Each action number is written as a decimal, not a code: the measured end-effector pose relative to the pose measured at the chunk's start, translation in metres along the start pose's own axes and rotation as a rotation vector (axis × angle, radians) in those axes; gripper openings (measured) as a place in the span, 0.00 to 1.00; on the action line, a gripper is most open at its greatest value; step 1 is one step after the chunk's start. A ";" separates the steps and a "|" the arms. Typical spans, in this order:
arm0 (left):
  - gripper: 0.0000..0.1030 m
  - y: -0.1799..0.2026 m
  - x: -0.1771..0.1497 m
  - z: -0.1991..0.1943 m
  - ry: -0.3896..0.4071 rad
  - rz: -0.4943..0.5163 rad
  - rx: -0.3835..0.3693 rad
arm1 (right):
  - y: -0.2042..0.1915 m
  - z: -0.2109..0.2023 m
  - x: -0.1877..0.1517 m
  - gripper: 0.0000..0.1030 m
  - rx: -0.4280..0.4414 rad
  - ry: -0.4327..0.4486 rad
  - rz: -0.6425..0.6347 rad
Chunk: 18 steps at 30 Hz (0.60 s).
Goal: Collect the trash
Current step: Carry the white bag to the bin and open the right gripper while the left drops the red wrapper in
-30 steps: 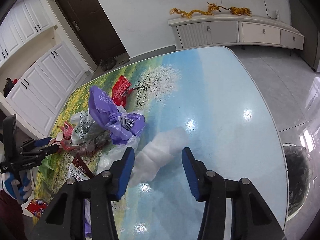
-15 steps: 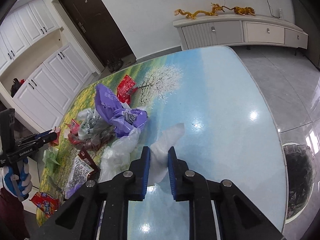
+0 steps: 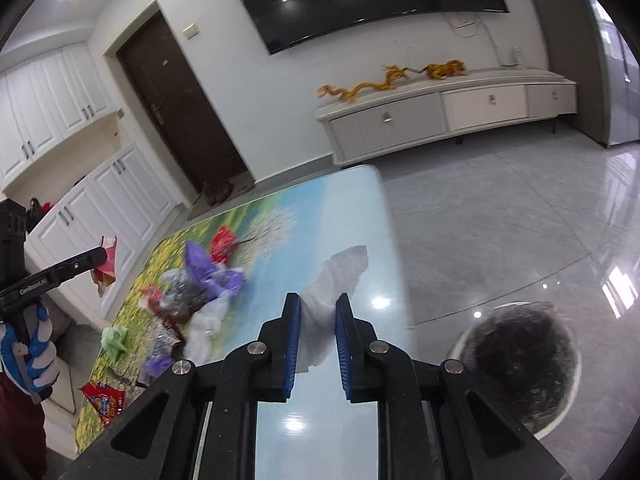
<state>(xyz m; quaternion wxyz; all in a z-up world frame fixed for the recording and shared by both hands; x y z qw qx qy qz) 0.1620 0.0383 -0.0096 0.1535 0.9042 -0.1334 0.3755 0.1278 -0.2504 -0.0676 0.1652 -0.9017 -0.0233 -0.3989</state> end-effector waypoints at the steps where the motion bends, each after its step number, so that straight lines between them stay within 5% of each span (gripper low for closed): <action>1: 0.28 0.018 0.003 0.007 -0.003 0.019 -0.027 | 0.012 -0.007 -0.001 0.16 -0.016 0.009 0.014; 11: 0.28 0.181 0.005 0.090 -0.138 0.182 -0.242 | 0.140 -0.033 -0.029 0.16 -0.183 0.005 0.202; 18: 0.29 0.250 -0.008 0.159 -0.262 0.205 -0.311 | 0.205 -0.009 -0.060 0.19 -0.225 -0.084 0.292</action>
Point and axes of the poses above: each gripper's, at about its wrist camera, not at the fingertips, and z roughly the way its jaws point, y to its right, x to its top, the point moved 3 cm from there along z, roughly the way its jaws point, and after that the axes turned 5 degrees about -z, right-handed, at the moved point
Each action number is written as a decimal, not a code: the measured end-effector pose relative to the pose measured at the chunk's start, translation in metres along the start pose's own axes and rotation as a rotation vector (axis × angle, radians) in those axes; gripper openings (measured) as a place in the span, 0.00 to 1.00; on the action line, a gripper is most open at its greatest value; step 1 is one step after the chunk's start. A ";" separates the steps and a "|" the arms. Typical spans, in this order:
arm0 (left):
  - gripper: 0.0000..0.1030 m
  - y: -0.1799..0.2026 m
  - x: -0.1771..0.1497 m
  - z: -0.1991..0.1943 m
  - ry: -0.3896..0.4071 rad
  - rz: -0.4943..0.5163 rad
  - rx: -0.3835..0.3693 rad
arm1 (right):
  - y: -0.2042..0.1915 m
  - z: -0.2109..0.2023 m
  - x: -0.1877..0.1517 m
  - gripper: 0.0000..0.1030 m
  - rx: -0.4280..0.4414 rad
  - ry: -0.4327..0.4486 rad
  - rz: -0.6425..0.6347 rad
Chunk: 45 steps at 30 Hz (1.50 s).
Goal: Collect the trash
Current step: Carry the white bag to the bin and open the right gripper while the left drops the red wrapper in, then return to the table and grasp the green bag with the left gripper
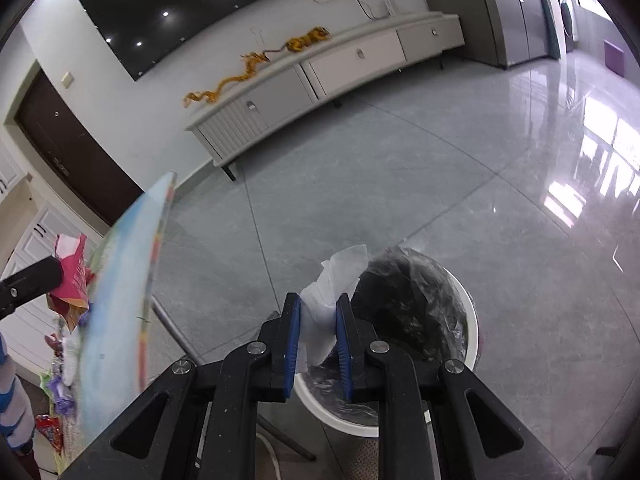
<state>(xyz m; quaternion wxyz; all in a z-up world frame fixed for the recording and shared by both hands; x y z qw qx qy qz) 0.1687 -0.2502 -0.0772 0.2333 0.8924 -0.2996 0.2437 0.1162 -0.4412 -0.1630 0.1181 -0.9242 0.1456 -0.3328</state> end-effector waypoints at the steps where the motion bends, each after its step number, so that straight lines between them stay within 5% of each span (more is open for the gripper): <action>1: 0.29 0.003 0.002 0.011 -0.014 -0.005 -0.010 | 0.006 0.007 -0.002 0.19 -0.005 -0.012 0.007; 8: 0.34 0.015 0.015 0.068 -0.099 -0.063 -0.084 | 0.035 0.031 -0.014 0.36 -0.068 -0.073 0.048; 11: 0.44 0.014 0.017 0.074 -0.099 -0.070 -0.087 | 0.040 0.032 -0.016 0.40 -0.082 -0.085 0.047; 16: 0.45 0.012 0.018 0.065 -0.075 -0.071 -0.069 | 0.039 0.026 -0.016 0.43 -0.104 -0.085 0.044; 21: 0.45 0.002 0.015 0.040 -0.009 -0.094 -0.058 | 0.028 0.013 -0.009 0.46 -0.122 -0.062 0.035; 24: 0.45 -0.002 0.014 0.013 0.097 -0.094 -0.030 | 0.014 0.000 -0.005 0.48 -0.135 -0.042 0.008; 31: 0.45 -0.008 -0.005 -0.055 0.277 -0.039 0.099 | -0.040 -0.032 0.003 0.52 -0.128 0.018 -0.097; 42: 0.49 -0.060 -0.048 -0.132 0.370 -0.059 0.228 | -0.145 -0.072 0.015 0.53 -0.063 0.118 -0.266; 45: 0.61 -0.083 -0.061 -0.152 0.375 -0.083 0.260 | -0.175 -0.075 0.015 0.53 -0.040 0.122 -0.311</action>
Point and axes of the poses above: each gripper's, at about its wrist camera, not at the fingertips, and z roughly the way its jaws point, y to its right, x to its top, the point moved 3 cm from there along z, roughly the way its jaws point, and after that the axes turned 5 degrees about -z, right-handed, at the moved point
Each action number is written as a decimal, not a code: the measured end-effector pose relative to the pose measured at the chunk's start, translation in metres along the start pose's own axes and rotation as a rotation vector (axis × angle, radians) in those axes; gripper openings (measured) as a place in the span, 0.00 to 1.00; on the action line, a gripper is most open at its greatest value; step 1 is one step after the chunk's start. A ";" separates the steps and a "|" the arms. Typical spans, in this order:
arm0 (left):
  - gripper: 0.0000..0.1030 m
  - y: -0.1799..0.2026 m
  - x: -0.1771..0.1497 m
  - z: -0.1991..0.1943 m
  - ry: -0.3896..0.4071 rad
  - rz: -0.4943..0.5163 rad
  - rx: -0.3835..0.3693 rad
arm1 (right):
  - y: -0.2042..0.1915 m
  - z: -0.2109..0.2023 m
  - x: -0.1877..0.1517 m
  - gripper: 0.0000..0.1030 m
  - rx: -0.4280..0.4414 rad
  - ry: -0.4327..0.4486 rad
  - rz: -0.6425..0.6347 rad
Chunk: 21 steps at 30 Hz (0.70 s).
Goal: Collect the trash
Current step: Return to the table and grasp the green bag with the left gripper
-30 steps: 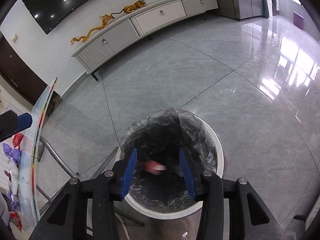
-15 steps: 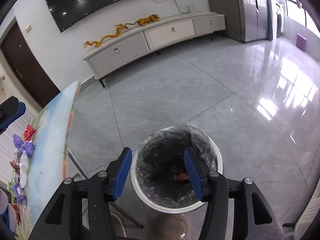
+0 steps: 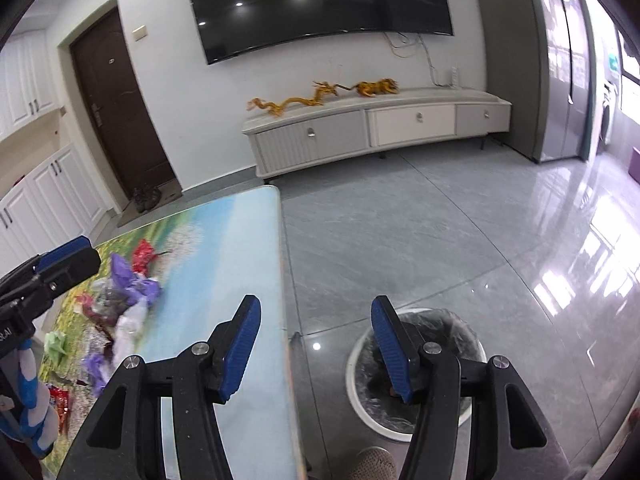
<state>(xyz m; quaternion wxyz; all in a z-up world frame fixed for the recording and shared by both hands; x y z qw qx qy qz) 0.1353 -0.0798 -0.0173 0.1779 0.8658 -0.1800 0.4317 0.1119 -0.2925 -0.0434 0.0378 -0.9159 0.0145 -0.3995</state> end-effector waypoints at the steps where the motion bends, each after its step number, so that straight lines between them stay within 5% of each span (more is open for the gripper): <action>1: 0.66 -0.012 -0.003 -0.008 0.012 -0.011 0.014 | -0.011 0.001 0.003 0.54 0.015 0.000 -0.017; 9: 0.70 -0.121 -0.022 -0.054 0.061 -0.129 0.209 | -0.087 0.007 0.017 0.64 0.168 0.039 -0.075; 16: 0.72 -0.207 -0.054 -0.084 0.051 -0.251 0.378 | -0.140 0.007 0.028 0.76 0.097 0.108 -0.141; 21: 0.72 -0.258 -0.081 -0.107 0.043 -0.331 0.455 | -0.165 0.023 0.033 0.78 0.143 0.084 -0.136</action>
Point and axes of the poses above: each gripper's, at about its wrist camera, not at the fingertips, and z roughly the way its jaws point, y to its right, x to its top, the point moved 3 cm from there along z, roughly the way its jaws point, and after that the axes turned 5 degrees about -z, right-handed, at the moved point
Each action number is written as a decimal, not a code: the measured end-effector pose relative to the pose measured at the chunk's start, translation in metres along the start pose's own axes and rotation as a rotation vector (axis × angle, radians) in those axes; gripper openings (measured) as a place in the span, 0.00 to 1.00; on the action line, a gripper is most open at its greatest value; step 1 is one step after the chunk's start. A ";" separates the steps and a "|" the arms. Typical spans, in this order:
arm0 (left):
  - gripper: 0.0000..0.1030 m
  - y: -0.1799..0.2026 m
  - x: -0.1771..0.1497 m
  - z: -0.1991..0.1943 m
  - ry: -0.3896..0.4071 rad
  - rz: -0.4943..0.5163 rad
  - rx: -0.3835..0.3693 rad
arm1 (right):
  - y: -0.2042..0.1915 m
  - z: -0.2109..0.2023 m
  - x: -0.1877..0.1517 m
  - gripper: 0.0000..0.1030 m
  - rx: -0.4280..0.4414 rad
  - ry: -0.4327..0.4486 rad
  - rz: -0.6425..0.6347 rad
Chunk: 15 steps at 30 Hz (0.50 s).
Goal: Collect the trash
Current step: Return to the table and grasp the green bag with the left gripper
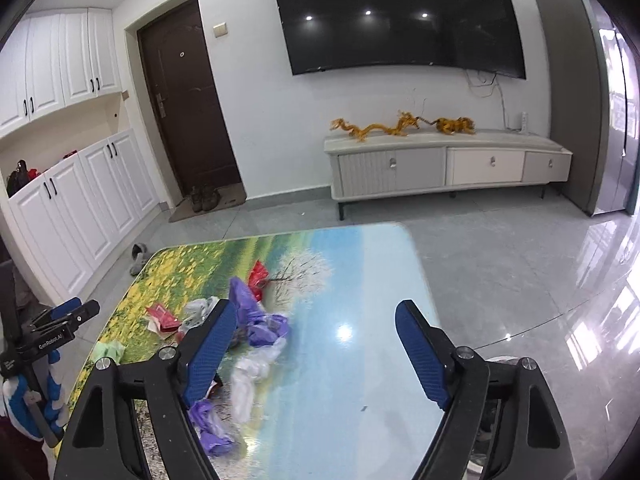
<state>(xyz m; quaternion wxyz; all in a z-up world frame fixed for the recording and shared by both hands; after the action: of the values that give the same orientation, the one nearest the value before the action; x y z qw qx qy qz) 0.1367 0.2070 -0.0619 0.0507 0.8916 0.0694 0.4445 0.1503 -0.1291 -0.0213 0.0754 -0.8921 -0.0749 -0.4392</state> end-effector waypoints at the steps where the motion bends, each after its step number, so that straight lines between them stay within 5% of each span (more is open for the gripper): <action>1: 0.72 -0.013 -0.003 -0.001 -0.003 -0.012 0.020 | -0.004 0.008 -0.002 0.78 0.011 -0.021 0.001; 7: 0.72 -0.056 -0.020 -0.005 -0.032 -0.022 0.040 | -0.027 0.045 -0.020 0.78 0.103 -0.139 0.023; 15: 0.79 -0.072 -0.030 0.003 -0.095 -0.034 -0.026 | -0.047 0.083 -0.039 0.78 0.132 -0.242 0.023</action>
<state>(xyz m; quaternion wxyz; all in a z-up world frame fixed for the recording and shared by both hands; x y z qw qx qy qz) 0.1156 0.2724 -0.0982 0.0729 0.9097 0.0765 0.4016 0.1813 -0.0688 -0.0993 0.1295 -0.9325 -0.1020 -0.3215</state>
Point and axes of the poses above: each gripper's, at about its wrist camera, not at the fingertips, and z roughly the way its jaws point, y to its right, x to its top, the point moved 3 cm from there along z, roughly the way its jaws point, and after that the axes turned 5 degrees about -z, right-handed, at the moved point
